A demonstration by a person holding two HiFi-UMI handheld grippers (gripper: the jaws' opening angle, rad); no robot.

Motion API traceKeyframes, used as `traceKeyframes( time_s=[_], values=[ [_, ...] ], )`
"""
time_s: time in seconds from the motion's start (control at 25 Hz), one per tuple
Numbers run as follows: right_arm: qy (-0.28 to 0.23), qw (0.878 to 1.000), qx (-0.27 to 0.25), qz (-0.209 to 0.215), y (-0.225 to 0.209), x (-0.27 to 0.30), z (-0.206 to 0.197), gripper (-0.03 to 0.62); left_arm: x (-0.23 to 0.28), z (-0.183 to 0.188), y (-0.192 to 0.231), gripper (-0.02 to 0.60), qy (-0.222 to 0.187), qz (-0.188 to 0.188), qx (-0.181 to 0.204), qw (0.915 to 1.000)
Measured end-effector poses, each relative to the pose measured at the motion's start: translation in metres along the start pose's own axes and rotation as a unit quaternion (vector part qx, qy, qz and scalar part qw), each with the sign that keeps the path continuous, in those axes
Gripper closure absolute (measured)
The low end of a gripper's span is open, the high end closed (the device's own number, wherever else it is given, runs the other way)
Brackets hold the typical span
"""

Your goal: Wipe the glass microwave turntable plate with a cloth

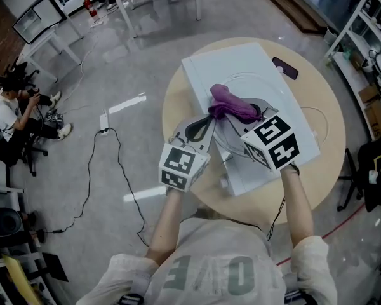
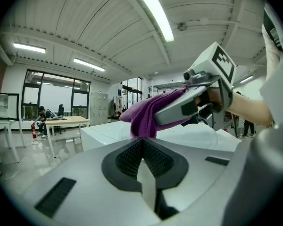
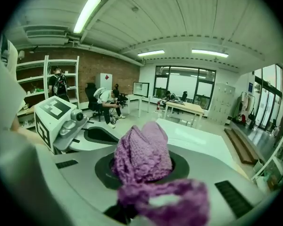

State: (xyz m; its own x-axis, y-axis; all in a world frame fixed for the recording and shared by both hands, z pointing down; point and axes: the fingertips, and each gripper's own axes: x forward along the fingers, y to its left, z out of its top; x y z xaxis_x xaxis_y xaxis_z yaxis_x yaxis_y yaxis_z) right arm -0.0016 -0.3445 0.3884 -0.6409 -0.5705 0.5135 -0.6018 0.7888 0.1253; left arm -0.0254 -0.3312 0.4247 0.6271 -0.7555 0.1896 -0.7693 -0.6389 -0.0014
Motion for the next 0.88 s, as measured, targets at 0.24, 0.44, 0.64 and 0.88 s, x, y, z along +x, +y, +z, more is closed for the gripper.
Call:
traceKeyframes(
  time_s=[0.24,0.44,0.64,0.88],
  values=[
    [0.059,0.998,-0.027,0.019,0.004,0.026,-0.008,0.546,-0.001,0.0,-0.001,0.58,-0.002,-0.003,-0.002,1.0],
    [0.067,0.998,-0.015,0.011,-0.011,0.039,-0.007,0.546,0.001,0.0,0.002,0.58,-0.002,-0.002,-0.001,1.0],
    [0.074,0.997,-0.005,-0.039,-0.049,0.042,-0.008,0.546,0.0,0.001,0.005,0.58,0.002,-0.001,0.001,1.0],
    [0.083,0.991,0.014,-0.103,-0.095,0.031,-0.017,0.546,0.0,0.001,0.006,0.58,0.003,0.002,0.002,1.0]
  ],
)
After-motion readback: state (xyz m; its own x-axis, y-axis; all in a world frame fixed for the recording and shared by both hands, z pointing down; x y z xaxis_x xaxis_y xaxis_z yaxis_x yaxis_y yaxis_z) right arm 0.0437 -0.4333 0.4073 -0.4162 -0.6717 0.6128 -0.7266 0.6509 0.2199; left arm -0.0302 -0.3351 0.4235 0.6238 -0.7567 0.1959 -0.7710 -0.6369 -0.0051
